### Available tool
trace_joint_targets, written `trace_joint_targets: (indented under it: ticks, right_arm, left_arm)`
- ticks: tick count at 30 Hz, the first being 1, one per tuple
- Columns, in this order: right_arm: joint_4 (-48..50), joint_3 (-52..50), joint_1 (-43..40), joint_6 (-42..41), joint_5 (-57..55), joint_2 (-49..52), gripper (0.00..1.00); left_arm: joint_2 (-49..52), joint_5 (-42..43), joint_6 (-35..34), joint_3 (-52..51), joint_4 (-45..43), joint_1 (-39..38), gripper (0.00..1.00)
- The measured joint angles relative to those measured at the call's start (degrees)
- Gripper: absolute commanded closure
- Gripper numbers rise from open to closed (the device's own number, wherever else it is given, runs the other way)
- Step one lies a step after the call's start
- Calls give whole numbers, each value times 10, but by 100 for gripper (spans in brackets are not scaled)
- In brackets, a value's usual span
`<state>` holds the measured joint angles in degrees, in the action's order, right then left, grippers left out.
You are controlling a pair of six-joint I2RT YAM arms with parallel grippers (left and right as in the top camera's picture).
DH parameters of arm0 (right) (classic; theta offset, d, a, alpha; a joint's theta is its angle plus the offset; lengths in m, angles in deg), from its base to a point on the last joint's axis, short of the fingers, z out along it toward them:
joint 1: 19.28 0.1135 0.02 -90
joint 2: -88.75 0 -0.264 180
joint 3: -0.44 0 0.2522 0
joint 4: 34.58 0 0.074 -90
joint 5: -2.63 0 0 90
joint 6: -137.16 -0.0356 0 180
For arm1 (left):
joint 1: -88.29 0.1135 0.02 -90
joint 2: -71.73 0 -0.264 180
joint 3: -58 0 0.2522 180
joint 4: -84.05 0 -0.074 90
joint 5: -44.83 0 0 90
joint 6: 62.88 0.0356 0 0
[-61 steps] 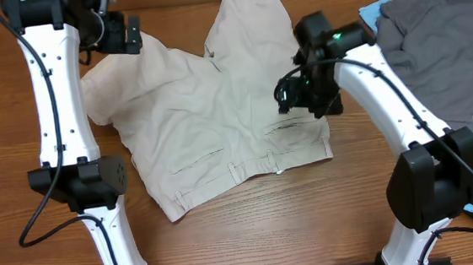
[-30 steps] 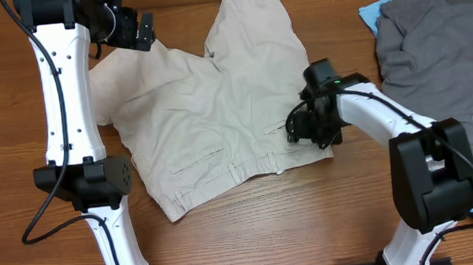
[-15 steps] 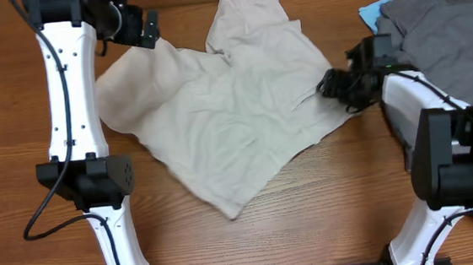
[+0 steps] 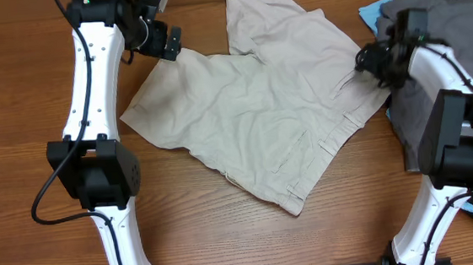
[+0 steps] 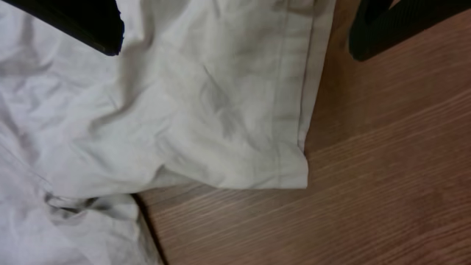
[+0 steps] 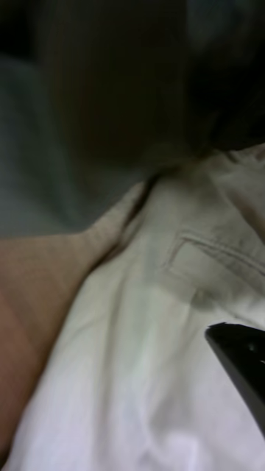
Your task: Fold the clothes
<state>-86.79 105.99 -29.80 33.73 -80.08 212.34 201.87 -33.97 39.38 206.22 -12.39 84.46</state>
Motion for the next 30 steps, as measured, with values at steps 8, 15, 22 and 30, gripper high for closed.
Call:
trace_joint_targets:
  ticks: [8, 15, 22, 30]
  right_arm:
    - [-247, 255, 25, 11, 52, 5, 2]
    - [-361, 369, 101, 33, 69, 1, 2]
    - [-382, 369, 125, 38, 66, 1, 2]
    - [-403, 369, 123, 38, 59, 1, 2]
  left_arm:
    - [0, 0, 2, -84, -113, 0, 0]
    - [0, 0, 17, -165, -144, 0, 8]
    - [0, 0, 17, -232, -126, 0, 17]
    - [0, -9, -14, -313, -130, 0, 16]
